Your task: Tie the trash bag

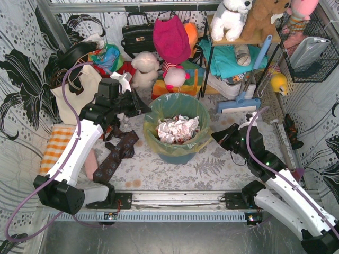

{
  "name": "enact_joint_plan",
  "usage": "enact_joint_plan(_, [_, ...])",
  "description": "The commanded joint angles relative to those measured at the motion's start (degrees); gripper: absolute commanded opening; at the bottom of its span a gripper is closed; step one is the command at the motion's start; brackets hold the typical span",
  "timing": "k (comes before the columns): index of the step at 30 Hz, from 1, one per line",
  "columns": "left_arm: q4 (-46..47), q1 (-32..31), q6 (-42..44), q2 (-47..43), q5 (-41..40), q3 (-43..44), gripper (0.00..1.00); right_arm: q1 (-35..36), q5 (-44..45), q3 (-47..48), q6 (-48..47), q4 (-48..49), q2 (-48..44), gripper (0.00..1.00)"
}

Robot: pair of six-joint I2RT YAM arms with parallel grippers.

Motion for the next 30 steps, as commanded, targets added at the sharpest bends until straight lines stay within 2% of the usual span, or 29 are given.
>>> enact_joint_plan(1, [1.4,-0.3,-0.8,-1.3,-0.5,0.0,0.16,0.0,5.3,3.3,-2.3,-8.9,-2.3,0.00])
enact_joint_plan(3, [1.2,-0.3,-0.8,-1.1,-0.6,0.0,0.19,-0.1,6.7,3.9,-2.5,-10.2,-3.5,0.00])
enact_joint_plan(7, [-3.6,-0.3,0.6,-2.2,-6.5,3.4,0.47,0.0,7.6,3.9,-2.6,-10.4,-4.4,0.00])
enact_joint_plan(9, [-5.1,-0.2,-0.2,-4.0,-11.8,4.4,0.56,-0.1,6.8,3.7,-2.6,-9.4,-3.7,0.00])
enact_joint_plan(12, [-4.6,-0.2,-2.1,-6.7,-14.4,3.3,0.59,0.0,5.4,4.1,-3.2,-7.8,-1.7,0.00])
enact_joint_plan(18, [-4.0,-0.3,-3.3,-8.1,-9.6,0.1,0.64,-0.1,5.3,7.4,-5.0,-6.6,4.2,0.00])
enact_joint_plan(23, [-6.1,-0.3,-4.7,-12.1,-16.0,-2.2,0.72,-0.3,3.6,10.9,-7.1,-4.0,10.7,0.00])
enact_joint_plan(30, [-6.5,-0.3,-8.5,-15.4,-19.3,-8.7,0.73,-4.5,-5.9,15.5,-9.8,0.4,19.9,0.00])
